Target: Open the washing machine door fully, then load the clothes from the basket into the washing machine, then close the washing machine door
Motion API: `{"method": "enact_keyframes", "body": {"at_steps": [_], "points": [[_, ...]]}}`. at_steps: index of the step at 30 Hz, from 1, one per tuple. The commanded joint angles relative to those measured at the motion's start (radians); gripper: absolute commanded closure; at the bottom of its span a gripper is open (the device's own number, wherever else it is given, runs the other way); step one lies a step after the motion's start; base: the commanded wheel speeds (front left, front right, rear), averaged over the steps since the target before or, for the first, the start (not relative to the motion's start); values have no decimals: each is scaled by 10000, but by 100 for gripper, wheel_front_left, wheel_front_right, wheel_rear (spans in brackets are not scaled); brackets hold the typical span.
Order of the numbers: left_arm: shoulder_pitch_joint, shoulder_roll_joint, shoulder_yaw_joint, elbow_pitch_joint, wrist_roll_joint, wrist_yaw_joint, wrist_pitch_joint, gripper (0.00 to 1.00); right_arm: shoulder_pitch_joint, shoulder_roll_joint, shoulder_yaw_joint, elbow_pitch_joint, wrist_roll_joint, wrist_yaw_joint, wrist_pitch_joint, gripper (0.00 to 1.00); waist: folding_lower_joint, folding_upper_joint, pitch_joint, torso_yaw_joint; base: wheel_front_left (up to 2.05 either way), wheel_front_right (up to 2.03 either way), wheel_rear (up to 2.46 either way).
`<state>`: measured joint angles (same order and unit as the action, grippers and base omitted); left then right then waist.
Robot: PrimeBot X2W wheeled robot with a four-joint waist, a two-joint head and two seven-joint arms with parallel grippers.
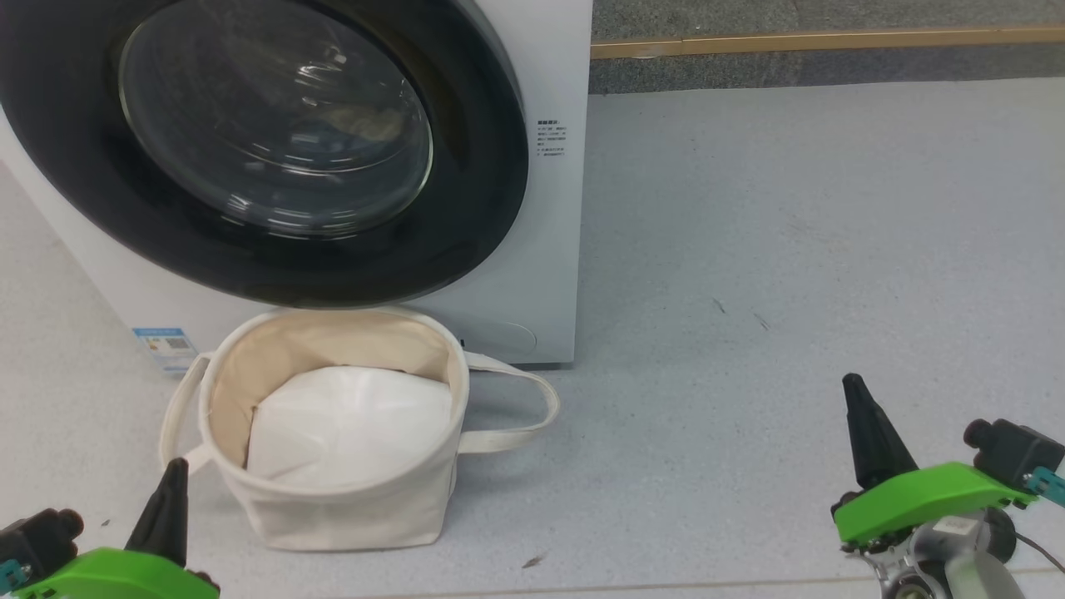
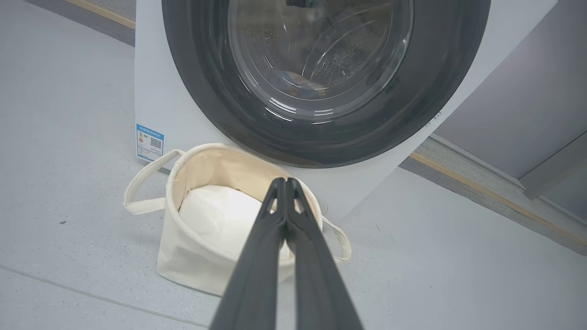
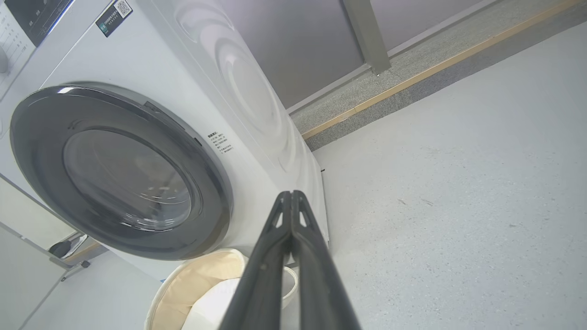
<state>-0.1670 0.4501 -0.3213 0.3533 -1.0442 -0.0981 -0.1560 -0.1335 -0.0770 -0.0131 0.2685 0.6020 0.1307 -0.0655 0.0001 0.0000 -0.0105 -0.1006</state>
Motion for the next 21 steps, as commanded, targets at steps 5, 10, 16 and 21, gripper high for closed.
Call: {"method": "enact_keyframes", "body": {"at_steps": [5,10,16,21], "points": [[-260,23,535,-315,-367,-86,156,100,-282,-50,-57,-343,639,0,123,100,0,0,7,51,0,0,0],[-210,-198,740,-359,-678,-100,291,100,-251,-31,-111,-337,1176,0,218,100,0,0,15,106,0,0,0],[-151,-464,988,-412,-1050,-116,454,100,-214,-10,-177,-330,1820,0,332,100,0,0,24,171,0,0,0],[-102,-686,1196,-456,-1358,-130,591,100,-184,8,-231,-324,2357,0,428,100,0,0,31,226,0,0,0]]}}
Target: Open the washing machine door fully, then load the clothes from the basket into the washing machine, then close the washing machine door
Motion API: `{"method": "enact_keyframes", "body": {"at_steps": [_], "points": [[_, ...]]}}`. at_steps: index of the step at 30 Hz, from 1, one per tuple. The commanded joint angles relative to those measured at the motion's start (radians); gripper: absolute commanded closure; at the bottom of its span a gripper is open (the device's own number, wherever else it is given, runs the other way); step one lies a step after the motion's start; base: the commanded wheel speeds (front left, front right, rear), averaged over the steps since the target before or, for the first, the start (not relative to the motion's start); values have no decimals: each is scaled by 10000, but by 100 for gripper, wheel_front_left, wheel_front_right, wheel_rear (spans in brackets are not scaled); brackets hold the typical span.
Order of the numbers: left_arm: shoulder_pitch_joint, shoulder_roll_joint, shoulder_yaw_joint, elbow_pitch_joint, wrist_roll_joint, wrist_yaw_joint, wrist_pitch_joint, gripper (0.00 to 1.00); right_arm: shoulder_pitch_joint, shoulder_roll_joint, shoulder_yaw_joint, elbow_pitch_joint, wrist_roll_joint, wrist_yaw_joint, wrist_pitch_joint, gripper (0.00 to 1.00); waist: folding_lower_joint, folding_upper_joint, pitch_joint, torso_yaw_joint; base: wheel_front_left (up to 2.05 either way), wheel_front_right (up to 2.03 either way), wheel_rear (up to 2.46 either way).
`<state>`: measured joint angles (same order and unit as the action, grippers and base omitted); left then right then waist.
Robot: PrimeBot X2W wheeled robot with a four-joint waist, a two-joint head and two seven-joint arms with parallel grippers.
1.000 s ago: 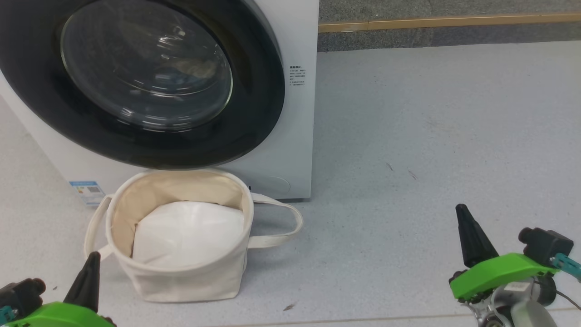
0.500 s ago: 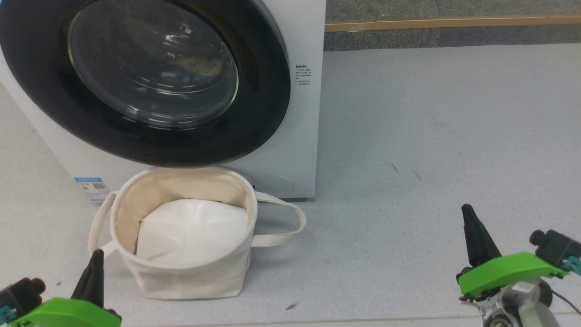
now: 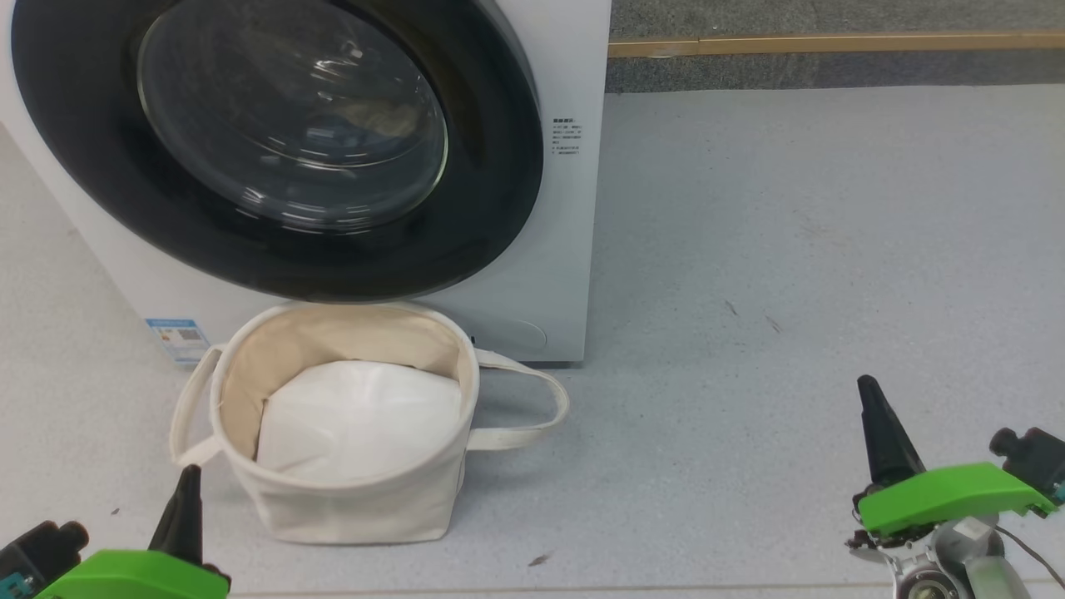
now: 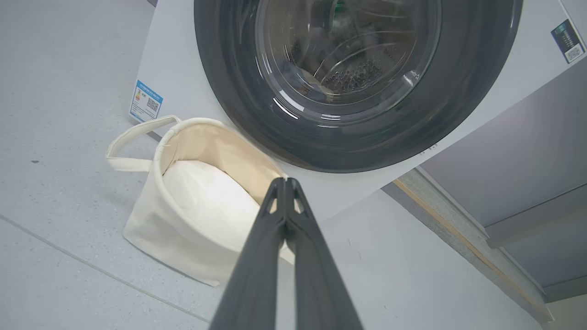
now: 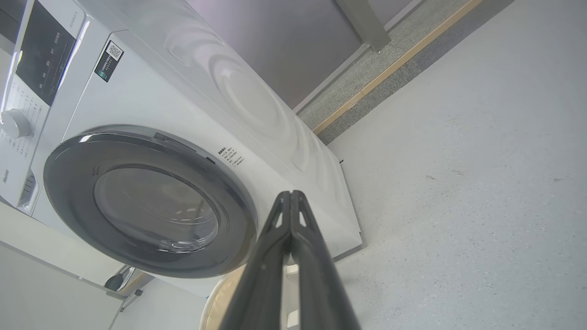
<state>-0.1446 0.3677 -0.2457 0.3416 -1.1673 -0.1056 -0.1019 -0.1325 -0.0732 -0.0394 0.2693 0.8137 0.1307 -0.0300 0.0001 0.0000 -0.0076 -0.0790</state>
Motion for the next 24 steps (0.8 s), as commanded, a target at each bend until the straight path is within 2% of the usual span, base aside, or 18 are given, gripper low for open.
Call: {"method": "enact_keyframes", "body": {"at_steps": [1,24], "points": [[-315,94,483,-347,-189,-58,78,100,-188,-26,20,-330,347,0,92,100,0,0,3,20,0,0,0],[-100,-890,1408,-540,-1535,-118,689,100,-54,53,-220,-304,2706,0,511,100,0,0,35,259,0,0,0]]}}
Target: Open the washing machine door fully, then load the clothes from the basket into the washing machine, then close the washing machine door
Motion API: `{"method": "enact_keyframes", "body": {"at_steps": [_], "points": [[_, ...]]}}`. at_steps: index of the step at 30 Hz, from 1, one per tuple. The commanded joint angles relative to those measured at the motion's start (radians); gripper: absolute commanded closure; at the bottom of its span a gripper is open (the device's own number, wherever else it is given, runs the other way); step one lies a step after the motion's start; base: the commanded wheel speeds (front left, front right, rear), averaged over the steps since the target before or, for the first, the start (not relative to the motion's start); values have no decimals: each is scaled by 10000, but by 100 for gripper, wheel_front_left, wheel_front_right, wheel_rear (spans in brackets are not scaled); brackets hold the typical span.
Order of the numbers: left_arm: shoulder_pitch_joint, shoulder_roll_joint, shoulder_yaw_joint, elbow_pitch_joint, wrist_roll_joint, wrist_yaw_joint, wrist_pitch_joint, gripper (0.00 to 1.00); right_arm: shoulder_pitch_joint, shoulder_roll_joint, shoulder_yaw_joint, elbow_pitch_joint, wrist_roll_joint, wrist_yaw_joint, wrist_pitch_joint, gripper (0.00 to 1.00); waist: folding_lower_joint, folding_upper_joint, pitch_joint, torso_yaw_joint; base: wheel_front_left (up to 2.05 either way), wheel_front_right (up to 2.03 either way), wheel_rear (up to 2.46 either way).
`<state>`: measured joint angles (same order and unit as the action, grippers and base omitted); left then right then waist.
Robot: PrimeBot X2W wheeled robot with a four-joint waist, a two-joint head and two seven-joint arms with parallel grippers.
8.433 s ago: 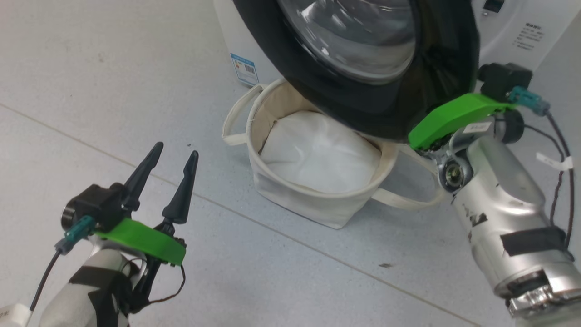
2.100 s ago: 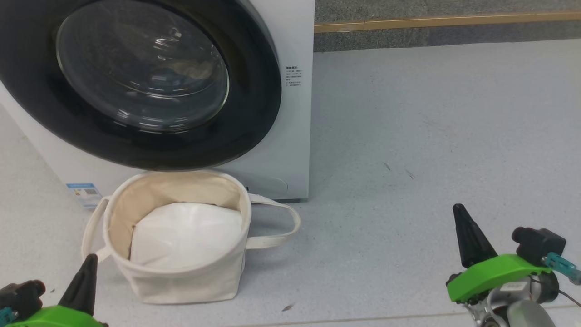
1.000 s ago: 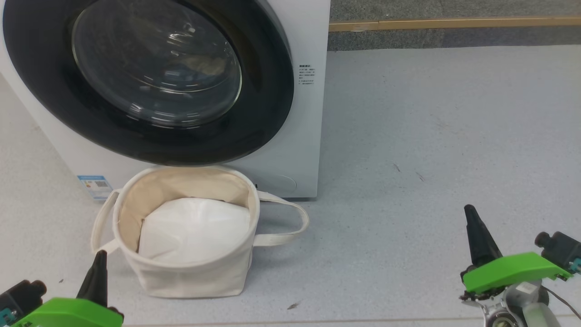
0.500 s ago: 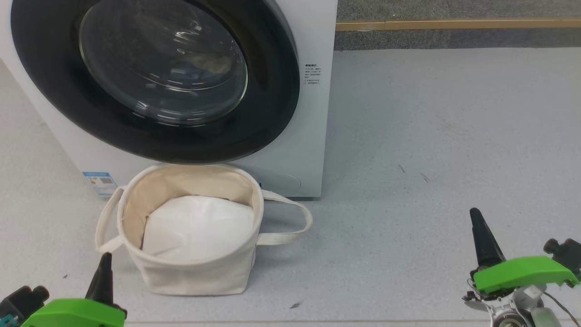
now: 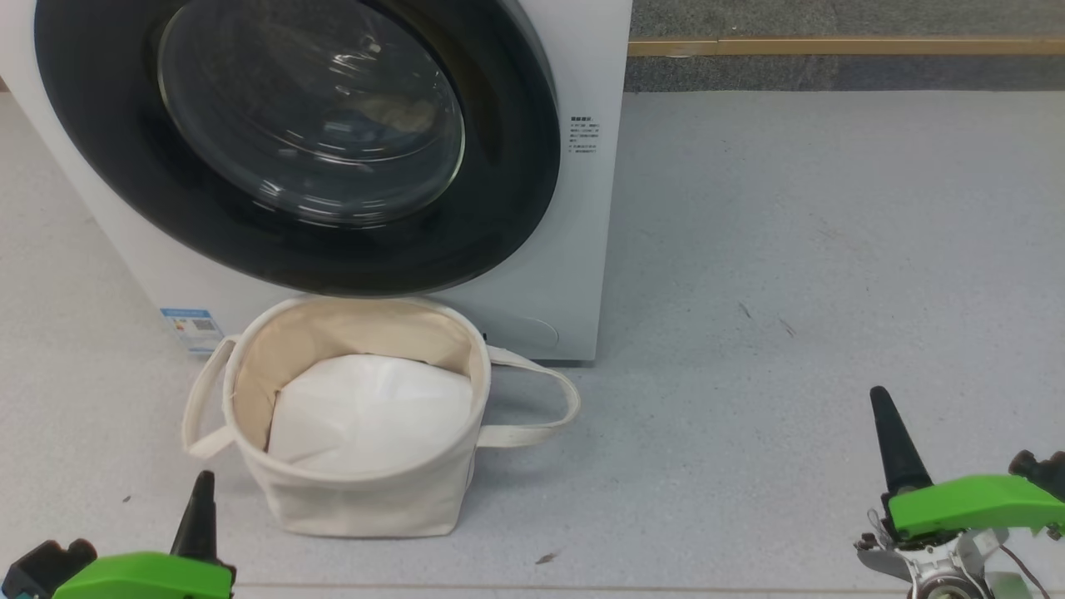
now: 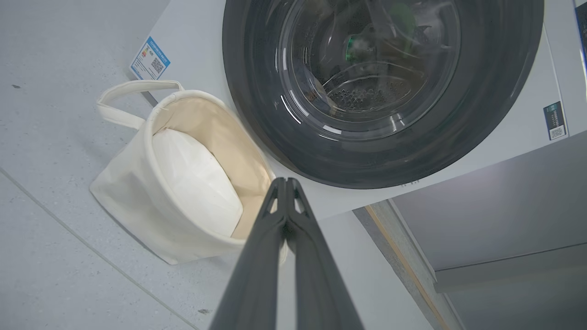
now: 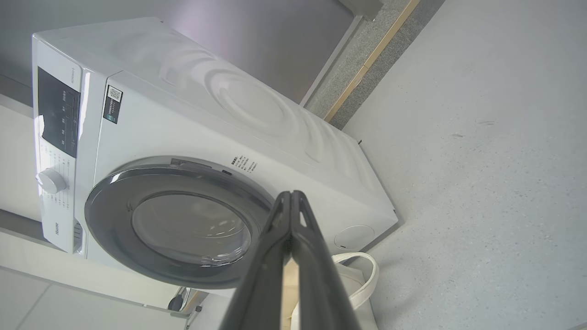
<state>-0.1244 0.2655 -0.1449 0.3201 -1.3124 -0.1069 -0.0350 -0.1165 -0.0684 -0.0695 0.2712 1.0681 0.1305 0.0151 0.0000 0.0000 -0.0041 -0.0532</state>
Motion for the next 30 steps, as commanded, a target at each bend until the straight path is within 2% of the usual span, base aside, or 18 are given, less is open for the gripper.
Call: {"method": "enact_keyframes", "body": {"at_steps": [1,30], "points": [[-292,87,442,-334,-145,-107,48,100,-207,9,70,-322,269,2,79,100,0,0,2,12,0,0,0],[-1,-1270,1724,-596,-1966,-189,896,100,-23,117,-254,-286,3491,2,647,100,0,0,46,338,0,0,0]]}}
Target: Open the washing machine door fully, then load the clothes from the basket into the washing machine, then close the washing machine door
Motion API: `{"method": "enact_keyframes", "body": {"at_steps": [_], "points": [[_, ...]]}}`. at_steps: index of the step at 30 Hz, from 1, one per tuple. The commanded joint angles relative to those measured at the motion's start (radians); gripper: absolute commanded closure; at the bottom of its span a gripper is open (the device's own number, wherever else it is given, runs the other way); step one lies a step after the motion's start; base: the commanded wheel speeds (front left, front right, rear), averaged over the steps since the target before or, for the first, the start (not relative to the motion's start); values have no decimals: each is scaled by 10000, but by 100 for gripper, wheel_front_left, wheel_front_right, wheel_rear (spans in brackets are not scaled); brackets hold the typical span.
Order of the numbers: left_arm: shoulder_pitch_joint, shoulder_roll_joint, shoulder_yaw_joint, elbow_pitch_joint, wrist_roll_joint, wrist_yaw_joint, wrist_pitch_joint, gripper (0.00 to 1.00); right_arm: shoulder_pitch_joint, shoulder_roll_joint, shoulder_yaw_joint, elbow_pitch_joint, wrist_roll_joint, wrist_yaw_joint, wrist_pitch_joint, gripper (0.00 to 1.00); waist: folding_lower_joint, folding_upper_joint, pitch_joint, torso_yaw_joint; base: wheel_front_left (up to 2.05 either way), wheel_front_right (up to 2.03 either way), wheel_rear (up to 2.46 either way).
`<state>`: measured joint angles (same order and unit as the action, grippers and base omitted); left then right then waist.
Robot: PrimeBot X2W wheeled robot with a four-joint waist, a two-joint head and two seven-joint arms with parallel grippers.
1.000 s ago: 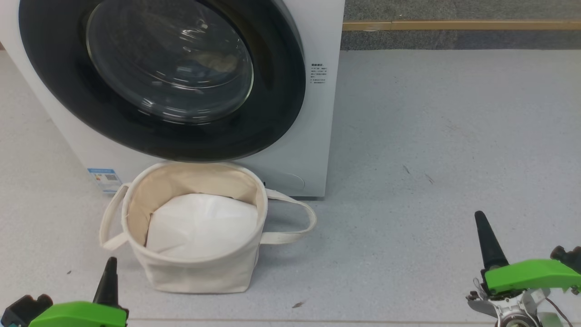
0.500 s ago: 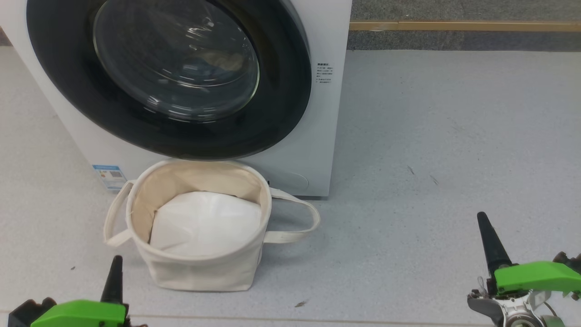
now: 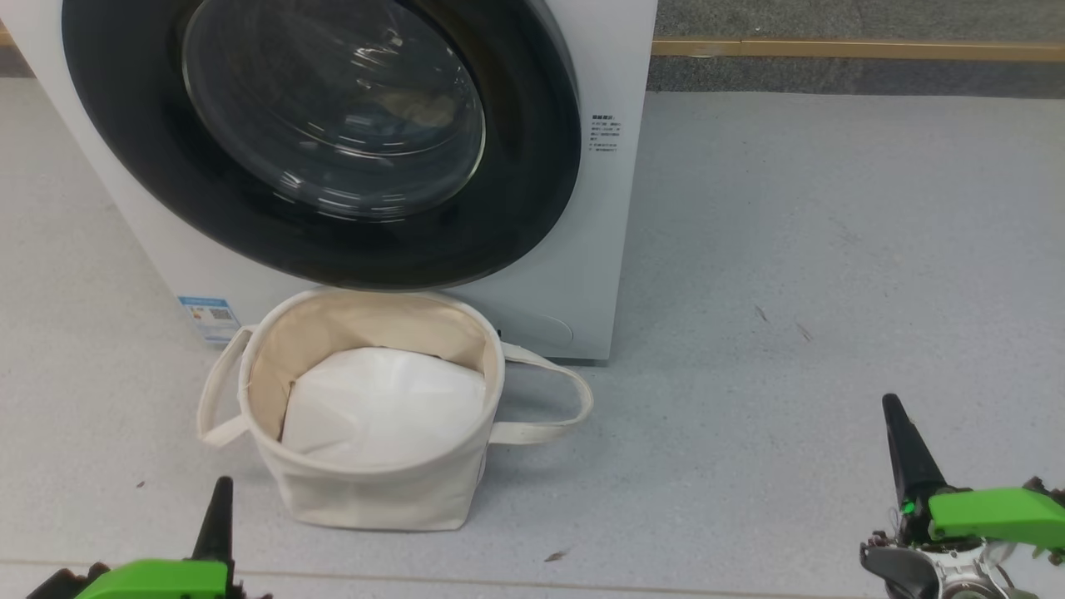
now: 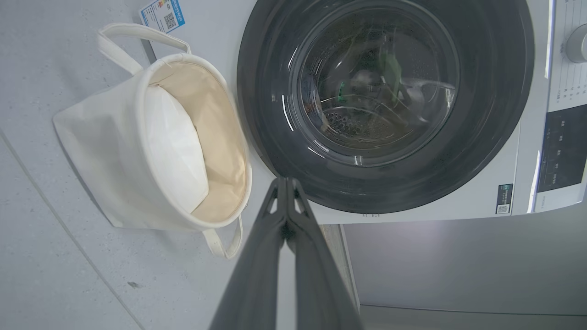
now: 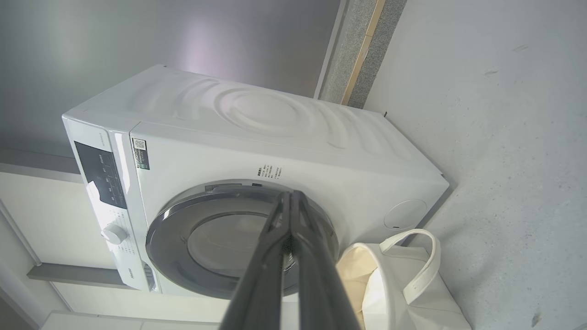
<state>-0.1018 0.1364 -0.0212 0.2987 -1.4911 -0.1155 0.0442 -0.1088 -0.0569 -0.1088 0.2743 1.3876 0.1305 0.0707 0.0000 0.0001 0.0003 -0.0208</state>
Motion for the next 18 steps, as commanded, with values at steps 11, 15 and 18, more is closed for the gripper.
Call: {"method": "enact_keyframes", "body": {"at_steps": [11,15,18], "points": [[-130,-434,918,-468,-784,-130,390,100,-39,38,31,-305,1371,2,281,100,0,-1,16,123,0,0,0],[-91,-616,1090,-503,-1026,-141,505,100,-15,53,-13,-300,1801,2,357,100,0,-1,22,167,0,0,0],[-62,-752,1220,-529,-1207,-149,590,100,3,63,-45,-296,2123,2,414,100,0,-1,27,200,0,0,0]]}}
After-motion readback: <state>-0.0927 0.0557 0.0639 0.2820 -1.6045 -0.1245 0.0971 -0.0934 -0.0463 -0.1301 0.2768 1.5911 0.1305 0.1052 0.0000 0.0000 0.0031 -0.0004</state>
